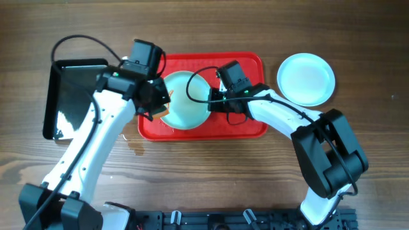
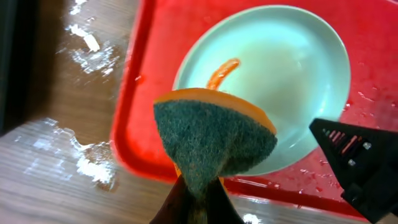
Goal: Clean dirty plates on tray and stack at the side
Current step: 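Scrub the last plate with the sponge in the left gripper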
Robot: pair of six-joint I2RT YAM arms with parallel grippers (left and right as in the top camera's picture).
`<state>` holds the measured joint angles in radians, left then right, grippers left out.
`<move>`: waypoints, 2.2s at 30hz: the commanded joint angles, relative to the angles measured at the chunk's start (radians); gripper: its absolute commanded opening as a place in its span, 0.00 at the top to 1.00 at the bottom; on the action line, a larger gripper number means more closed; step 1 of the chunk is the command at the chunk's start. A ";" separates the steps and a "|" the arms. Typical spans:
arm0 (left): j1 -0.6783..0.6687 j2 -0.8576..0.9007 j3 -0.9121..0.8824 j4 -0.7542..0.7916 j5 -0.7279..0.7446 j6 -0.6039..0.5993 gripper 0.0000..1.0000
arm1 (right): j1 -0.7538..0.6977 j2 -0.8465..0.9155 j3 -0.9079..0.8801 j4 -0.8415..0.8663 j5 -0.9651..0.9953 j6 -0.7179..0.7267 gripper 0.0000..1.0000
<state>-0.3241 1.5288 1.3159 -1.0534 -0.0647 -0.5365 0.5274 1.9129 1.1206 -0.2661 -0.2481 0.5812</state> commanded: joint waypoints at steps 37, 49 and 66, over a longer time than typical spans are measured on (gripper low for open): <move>-0.054 0.125 -0.185 0.397 0.150 0.035 0.96 | -0.043 0.115 0.274 -0.392 0.024 -0.238 0.96; -0.054 0.240 -0.185 0.452 0.188 0.034 0.96 | -0.037 0.129 0.274 -0.342 0.069 -0.164 0.96; -0.079 0.327 -0.185 0.579 0.227 0.027 0.96 | -0.027 0.179 0.274 -0.328 0.057 -0.166 0.96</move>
<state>-0.3962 1.8248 1.1347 -0.4835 0.1486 -0.5137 0.4950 2.0640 1.3773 -0.5926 -0.2016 0.4068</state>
